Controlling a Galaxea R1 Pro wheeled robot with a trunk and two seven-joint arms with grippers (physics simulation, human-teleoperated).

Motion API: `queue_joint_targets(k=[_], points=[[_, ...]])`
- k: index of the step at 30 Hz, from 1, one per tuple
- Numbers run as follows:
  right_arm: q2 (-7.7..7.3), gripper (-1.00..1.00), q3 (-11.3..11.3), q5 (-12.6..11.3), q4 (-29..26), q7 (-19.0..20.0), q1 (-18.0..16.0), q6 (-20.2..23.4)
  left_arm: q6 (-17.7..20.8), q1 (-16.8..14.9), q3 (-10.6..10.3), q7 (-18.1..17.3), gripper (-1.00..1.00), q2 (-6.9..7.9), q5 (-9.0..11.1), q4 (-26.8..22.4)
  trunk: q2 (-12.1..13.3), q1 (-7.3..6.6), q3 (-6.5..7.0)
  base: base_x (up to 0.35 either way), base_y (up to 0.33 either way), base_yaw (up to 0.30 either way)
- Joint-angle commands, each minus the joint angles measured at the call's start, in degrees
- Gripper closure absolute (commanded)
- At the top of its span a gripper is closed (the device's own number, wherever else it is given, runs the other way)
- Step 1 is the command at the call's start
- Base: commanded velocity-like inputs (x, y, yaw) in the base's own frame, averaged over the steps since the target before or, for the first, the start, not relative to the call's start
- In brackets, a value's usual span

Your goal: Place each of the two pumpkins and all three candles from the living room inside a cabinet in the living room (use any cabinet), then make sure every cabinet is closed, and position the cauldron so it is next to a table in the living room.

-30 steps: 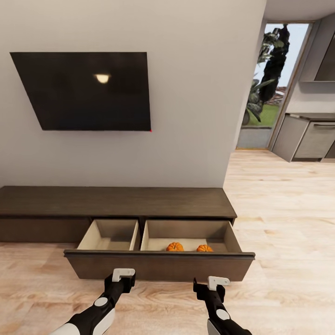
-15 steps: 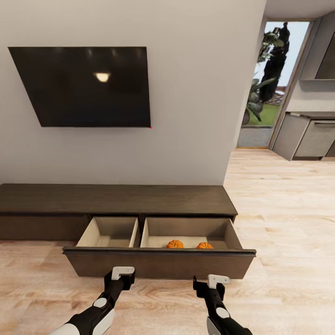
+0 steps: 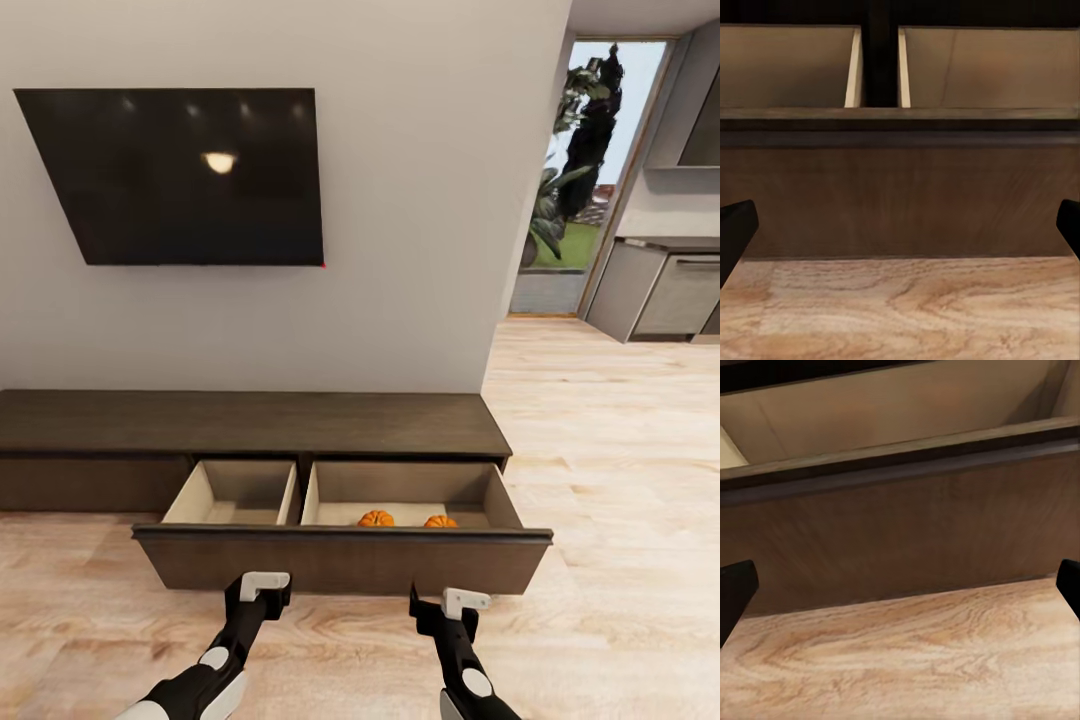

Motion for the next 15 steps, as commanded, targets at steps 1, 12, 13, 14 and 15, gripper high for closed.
queue_joint_targets(k=[1,12,13,14,15], points=[[-0.06,-1.0,0.48,-0.6,-0.02,-0.38,-0.01,-0.27,-0.35,0.0,-0.5,0.47,-1.0,0.04,0.14,-0.05,-0.44,0.22,-0.23,0.0,0.0,0.0],[-0.11,-1.0,0.43,-0.9,-0.17,-0.34,0.2,-0.27,-1.22,0.14,-0.55,0.48,-1.0,0.04,0.14,0.08,-4.85,2.64,-2.21,0.0,0.0,0.0],[-0.11,-1.0,0.42,-0.9,-0.15,-0.34,0.19,-0.27,-1.26,0.14,-0.55,0.48,-1.0,0.04,0.14,0.07,-5.25,2.85,-2.39,0.0,0.0,0.0],[-0.11,-1.0,0.41,-0.92,-0.15,-0.34,0.18,-0.27,-1.32,0.14,-0.55,0.48,-1.0,0.04,0.14,0.05,-5.65,3.07,-2.57,0.0,0.0,0.0],[-0.11,-1.0,0.4,-0.94,-0.16,-0.34,0.18,-0.27,-1.34,0.14,-0.55,0.48,-1.0,0.04,0.14,0.04,-6.05,3.29,-2.75,0.0,0.0,0.0]])
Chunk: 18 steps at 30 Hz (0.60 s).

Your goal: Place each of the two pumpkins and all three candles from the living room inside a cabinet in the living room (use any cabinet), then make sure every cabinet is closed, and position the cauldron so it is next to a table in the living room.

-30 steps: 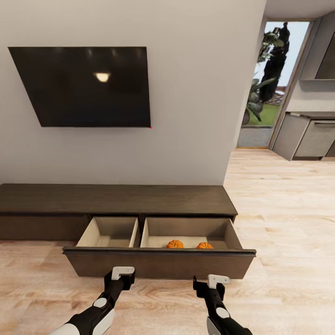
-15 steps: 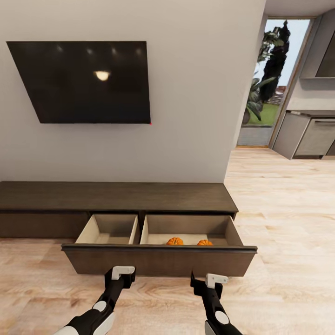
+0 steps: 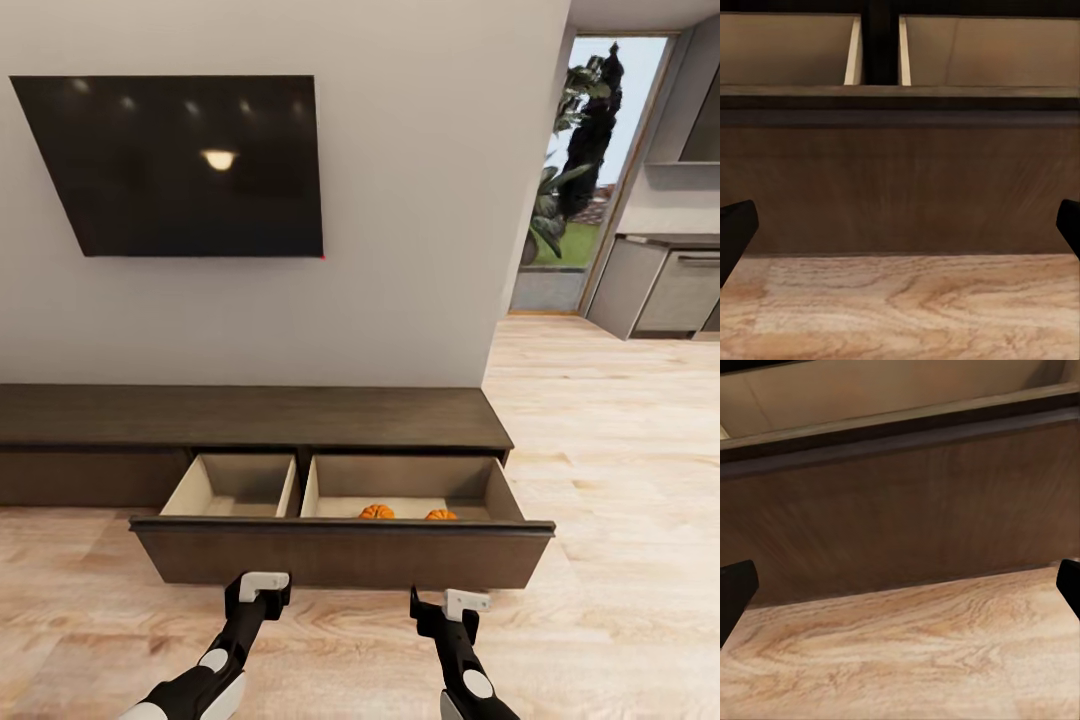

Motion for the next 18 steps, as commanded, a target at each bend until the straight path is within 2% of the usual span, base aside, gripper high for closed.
queue_joint_targets(k=[1,18], points=[[-0.05,-1.0,0.47,-0.59,0.05,-0.4,-0.06,-0.28,-0.16,-0.04,-0.49,0.47,-1.0,0.04,0.14,-0.08,-0.44,0.22,-0.23,0.0,0.0,0.0],[-0.05,-1.0,0.37,-0.64,0.09,-0.44,-0.02,-0.28,-0.43,0.05,-0.58,0.44,-1.0,0.04,0.14,-0.1,-7.26,3.95,-3.29,0.0,0.0,0.0]])
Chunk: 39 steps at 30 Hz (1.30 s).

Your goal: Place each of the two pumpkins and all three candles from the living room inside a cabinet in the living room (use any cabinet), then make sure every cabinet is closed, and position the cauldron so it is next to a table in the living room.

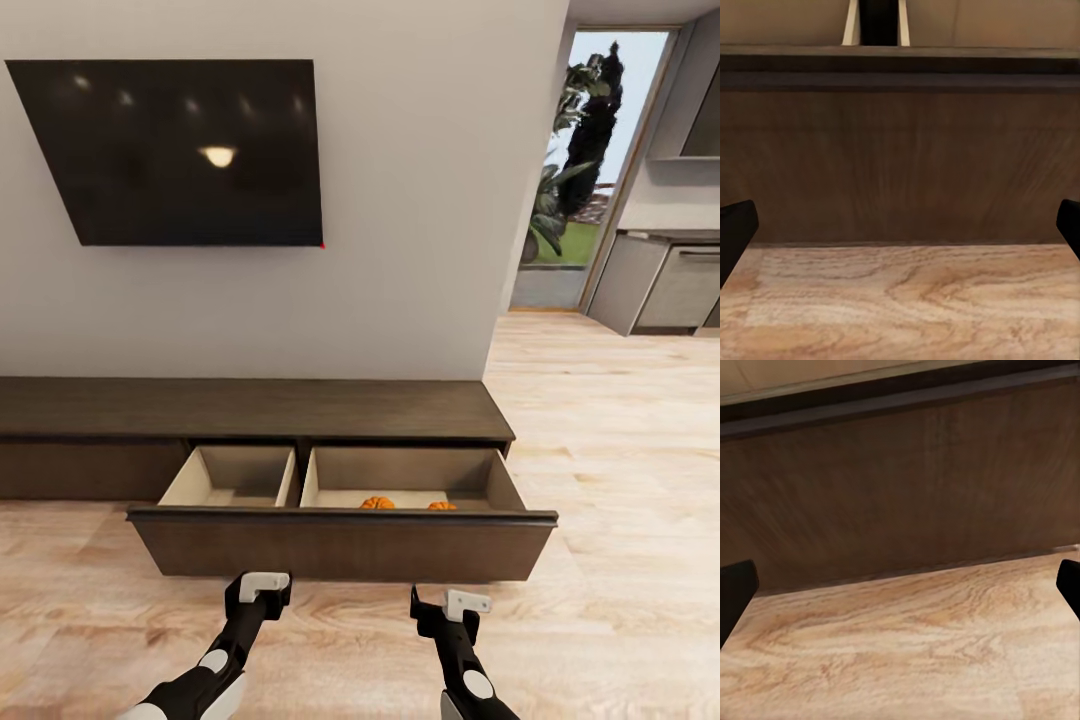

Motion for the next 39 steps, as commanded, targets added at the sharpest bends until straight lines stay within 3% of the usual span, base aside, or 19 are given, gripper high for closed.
queue_joint_targets(k=[1,28,39], points=[[-0.05,-1.0,0.48,-0.57,0.03,-0.4,-0.07,-0.28,-0.13,-0.04,-0.49,0.45,-1.0,0.04,0.14,-0.07,-0.44,0.22,-0.23,0.0,0.0,0.0],[-0.09,-1.0,0.33,-0.64,0.03,-0.37,-0.05,-0.33,-0.34,-0.04,-0.49,-0.01,-1.0,0.09,0.14,-0.07,-11.27,6.15,-5.08,0.0,0.0,0.0],[-0.11,-1.0,-1.59,-0.57,-0.06,-0.27,-0.02,-0.59,-0.59,-0.04,-0.51,-0.16,-1.0,0.06,0.1,-0.07,-14.88,8.12,-6.7,0.0,0.0,0.0]])
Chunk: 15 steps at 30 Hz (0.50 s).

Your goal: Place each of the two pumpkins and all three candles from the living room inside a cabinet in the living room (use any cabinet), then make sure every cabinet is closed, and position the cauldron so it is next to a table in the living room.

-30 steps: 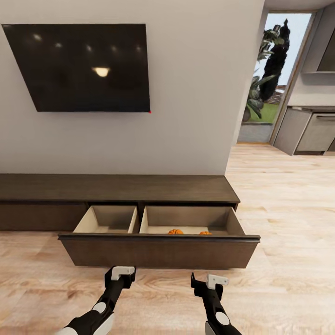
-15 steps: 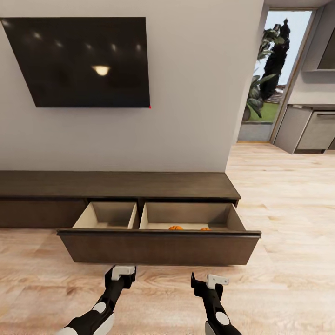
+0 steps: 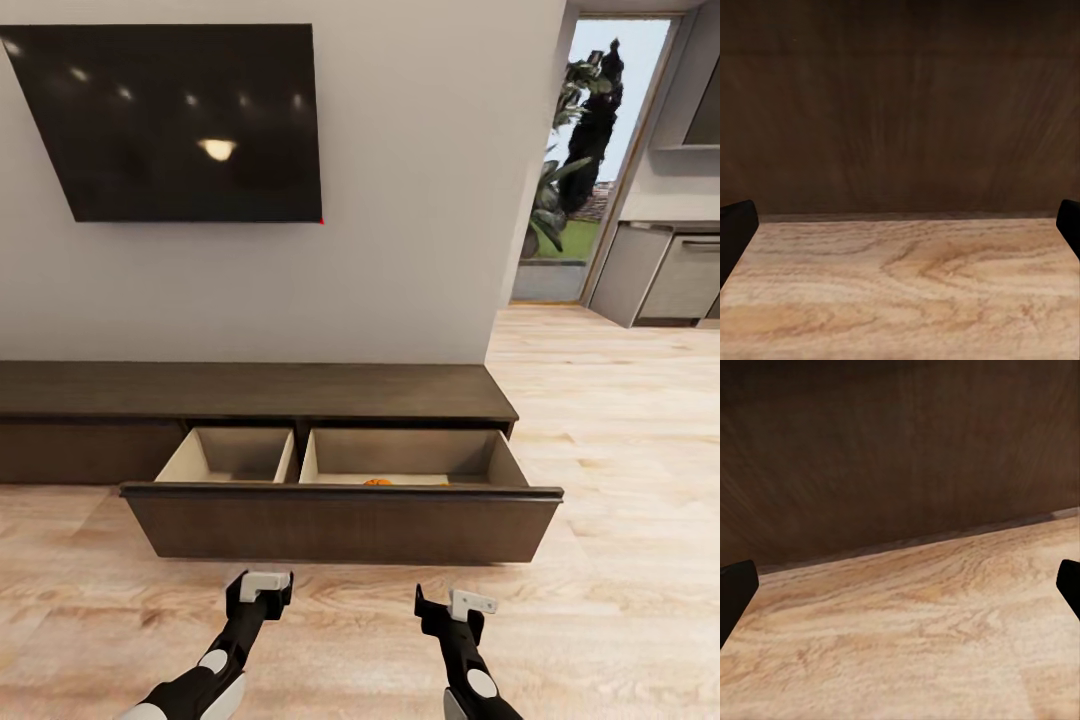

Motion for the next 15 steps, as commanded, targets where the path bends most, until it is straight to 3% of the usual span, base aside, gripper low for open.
queue_joint_targets(k=[1,15], points=[[-0.05,-1.0,0.43,-0.57,0.03,-0.39,-0.05,-0.26,-0.08,-0.03,-0.57,0.45,-1.0,0.02,0.02,-0.07,-0.02,-0.01,-0.05,0.0,0.0,0.0],[-0.09,-1.0,0.25,-0.66,0.03,-0.39,-0.05,-0.19,0.58,-0.03,-1.85,0.28,-1.0,-0.05,-0.19,-0.04,-0.02,-0.01,-0.05,0.083,0.0,0.0]])
